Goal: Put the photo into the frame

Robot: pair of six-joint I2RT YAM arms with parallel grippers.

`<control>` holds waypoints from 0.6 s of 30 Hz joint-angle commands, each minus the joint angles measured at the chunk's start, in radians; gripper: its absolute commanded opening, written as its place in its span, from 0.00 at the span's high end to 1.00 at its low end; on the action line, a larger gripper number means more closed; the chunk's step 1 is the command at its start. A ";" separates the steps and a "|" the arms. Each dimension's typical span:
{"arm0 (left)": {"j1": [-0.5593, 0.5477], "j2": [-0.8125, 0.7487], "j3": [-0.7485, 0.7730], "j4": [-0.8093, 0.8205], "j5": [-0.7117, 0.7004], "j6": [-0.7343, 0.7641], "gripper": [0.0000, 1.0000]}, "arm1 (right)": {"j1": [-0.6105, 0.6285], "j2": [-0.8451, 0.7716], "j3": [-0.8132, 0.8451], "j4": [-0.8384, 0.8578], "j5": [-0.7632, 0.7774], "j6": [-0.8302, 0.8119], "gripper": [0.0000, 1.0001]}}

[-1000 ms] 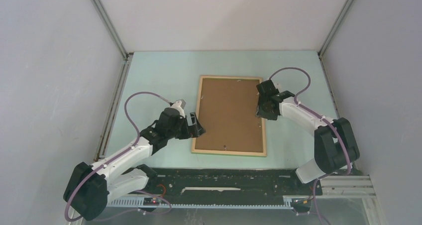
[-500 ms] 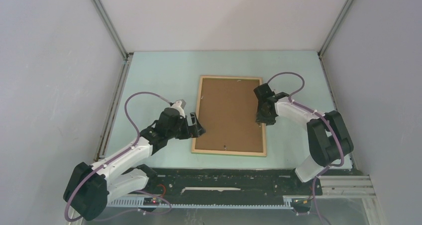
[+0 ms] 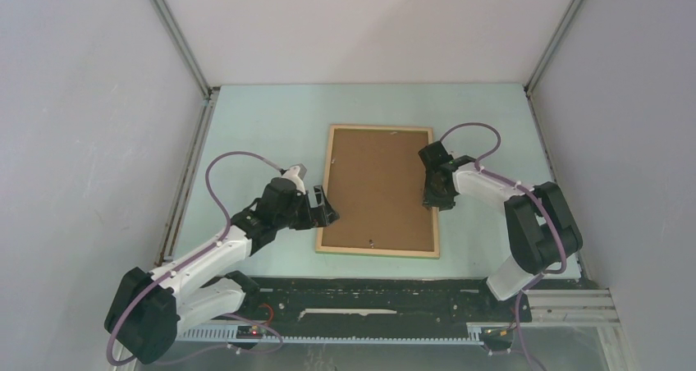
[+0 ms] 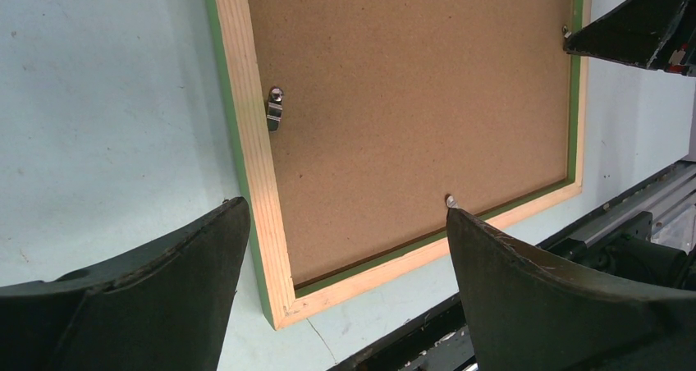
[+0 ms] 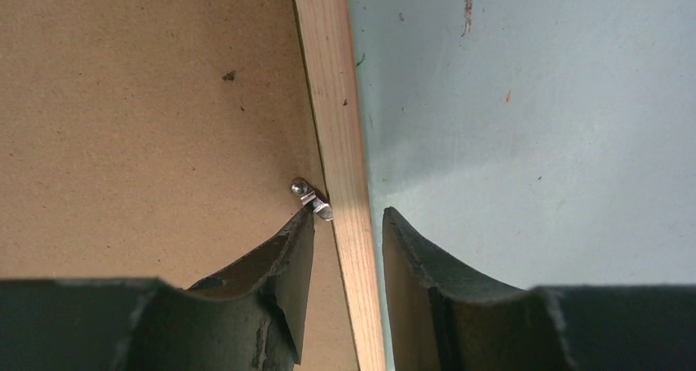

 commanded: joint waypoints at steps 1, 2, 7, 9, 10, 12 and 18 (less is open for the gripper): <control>-0.004 -0.003 -0.010 0.015 0.012 -0.001 0.03 | 0.001 0.029 -0.023 0.081 0.032 -0.018 0.57; -0.004 -0.003 -0.010 0.014 0.011 -0.001 0.03 | -0.001 0.033 -0.023 0.091 0.033 -0.021 0.58; -0.004 -0.012 -0.016 0.007 0.003 -0.002 0.03 | -0.022 0.064 -0.024 0.116 0.021 -0.040 0.81; -0.004 -0.016 -0.019 0.003 0.001 -0.001 0.03 | -0.029 0.072 -0.024 0.116 0.012 -0.050 0.90; -0.004 -0.016 -0.019 0.001 -0.001 0.000 0.03 | -0.033 0.069 -0.027 0.121 -0.003 -0.054 0.91; -0.004 -0.019 -0.018 -0.004 -0.004 0.002 0.03 | -0.037 0.061 -0.029 0.120 -0.028 -0.054 0.88; -0.004 -0.011 -0.012 -0.005 -0.002 0.002 0.03 | -0.041 -0.001 -0.029 0.098 -0.066 -0.042 0.81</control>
